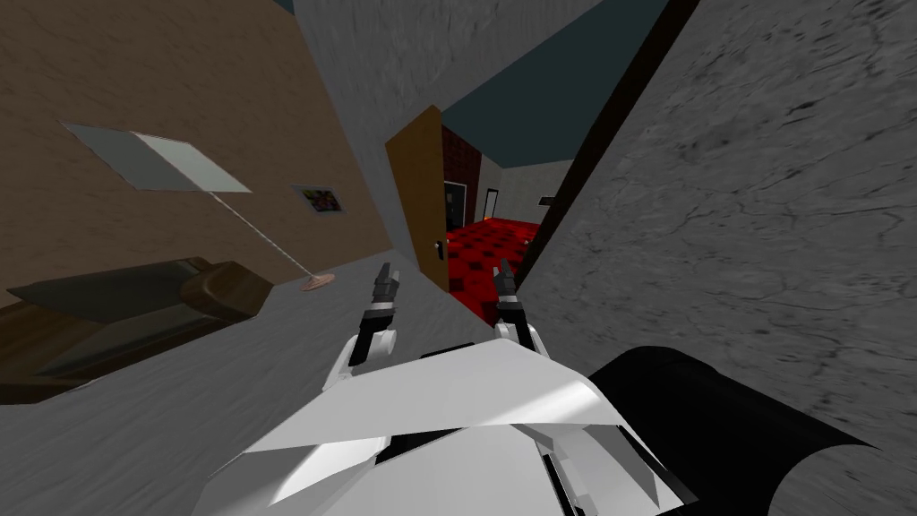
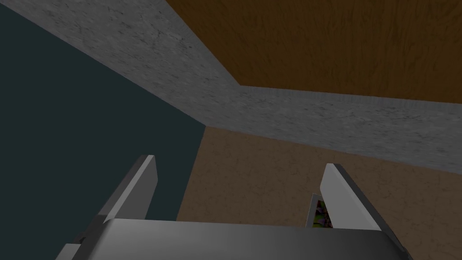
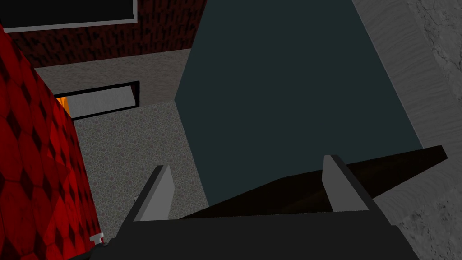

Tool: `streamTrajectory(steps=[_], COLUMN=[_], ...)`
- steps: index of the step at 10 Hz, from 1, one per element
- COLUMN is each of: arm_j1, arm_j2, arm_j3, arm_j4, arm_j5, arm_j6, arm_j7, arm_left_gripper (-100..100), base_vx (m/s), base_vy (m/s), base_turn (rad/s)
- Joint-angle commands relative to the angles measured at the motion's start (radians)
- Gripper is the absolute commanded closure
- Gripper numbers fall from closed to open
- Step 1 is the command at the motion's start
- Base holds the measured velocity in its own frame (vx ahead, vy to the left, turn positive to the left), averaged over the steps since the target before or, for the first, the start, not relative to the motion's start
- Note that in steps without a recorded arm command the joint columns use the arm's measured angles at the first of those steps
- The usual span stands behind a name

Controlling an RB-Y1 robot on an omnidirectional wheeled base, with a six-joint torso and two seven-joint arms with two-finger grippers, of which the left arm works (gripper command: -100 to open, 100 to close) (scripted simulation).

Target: Push the door open

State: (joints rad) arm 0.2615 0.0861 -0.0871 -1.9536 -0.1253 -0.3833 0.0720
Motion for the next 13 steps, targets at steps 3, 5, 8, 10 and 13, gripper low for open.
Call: streamTrajectory(steps=[3,5,8,10,13], arm_j1=[-0.051,-0.078,-0.119,-0.147,-0.190], arm_j2=[0.003,0.005,0.007,0.009,0.009], arm_j3=[-0.031,-0.048,-0.074,-0.091,-0.117], arm_j4=[0.083,0.127,0.197,0.244,0.316], arm_j5=[-0.007,-0.009,-0.014,-0.017,-0.022], arm_j6=[-0.003,-0.006,-0.011,-0.014,-0.019], arm_j7=[0.023,0.036,0.056,0.070,0.090], arm_left_gripper=[-100,-100,-100,-100,-100], base_vx=[0.107,0.085,0.091,0.100,0.100], base_vy=[0.061,0.077,0.070,0.058,0.067], base_turn=[-0.031,-0.032,-0.033,-0.034,-0.037])
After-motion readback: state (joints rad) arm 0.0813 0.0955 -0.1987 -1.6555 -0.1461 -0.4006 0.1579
